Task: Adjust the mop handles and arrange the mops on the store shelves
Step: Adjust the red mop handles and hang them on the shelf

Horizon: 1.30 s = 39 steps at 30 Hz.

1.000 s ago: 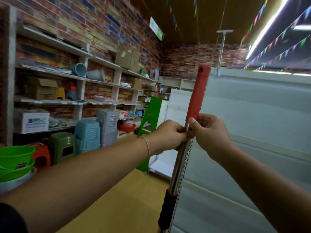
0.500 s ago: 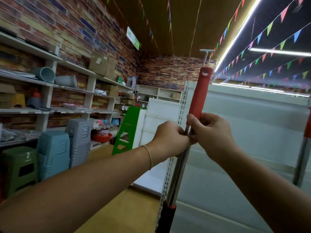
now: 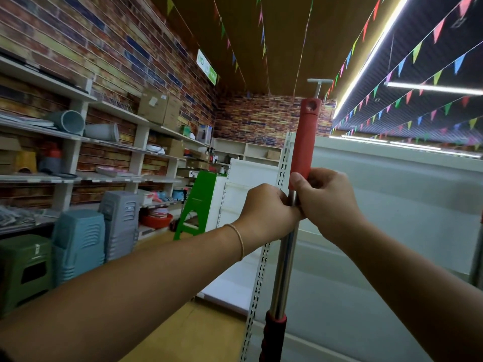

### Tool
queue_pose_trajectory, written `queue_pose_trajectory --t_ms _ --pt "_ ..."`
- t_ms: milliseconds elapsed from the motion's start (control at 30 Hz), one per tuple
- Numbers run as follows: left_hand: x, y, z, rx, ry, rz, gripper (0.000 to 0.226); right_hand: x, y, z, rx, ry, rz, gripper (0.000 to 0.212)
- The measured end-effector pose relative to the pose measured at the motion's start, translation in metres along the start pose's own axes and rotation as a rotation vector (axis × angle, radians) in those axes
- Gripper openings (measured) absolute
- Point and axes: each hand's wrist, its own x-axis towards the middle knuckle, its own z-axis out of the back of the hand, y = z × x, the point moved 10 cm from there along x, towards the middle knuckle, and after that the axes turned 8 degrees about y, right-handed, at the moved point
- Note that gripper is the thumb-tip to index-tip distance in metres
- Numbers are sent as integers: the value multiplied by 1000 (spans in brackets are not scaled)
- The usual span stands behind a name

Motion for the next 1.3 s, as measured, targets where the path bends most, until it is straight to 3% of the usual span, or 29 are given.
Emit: queue_pose_trajectory --t_ms 400,667,867,1167,1300 --pt "22 11 -17 -21 -1 -15 20 19 -21 5 -24 -7 21 19" --pt "29 16 -17 27 6 -53 32 23 -25 2 -28 -32 75 22" --pt "40 40 -31 -37 73 14 20 36 -52 -5 -24 -24 14 23" --pt "76 70 -51 12 69 106 31 79 -94 -16 -37 25 -115 23" --pt "96 80 -59 27 54 139 25 98 -114 -19 -34 20 -153 23"
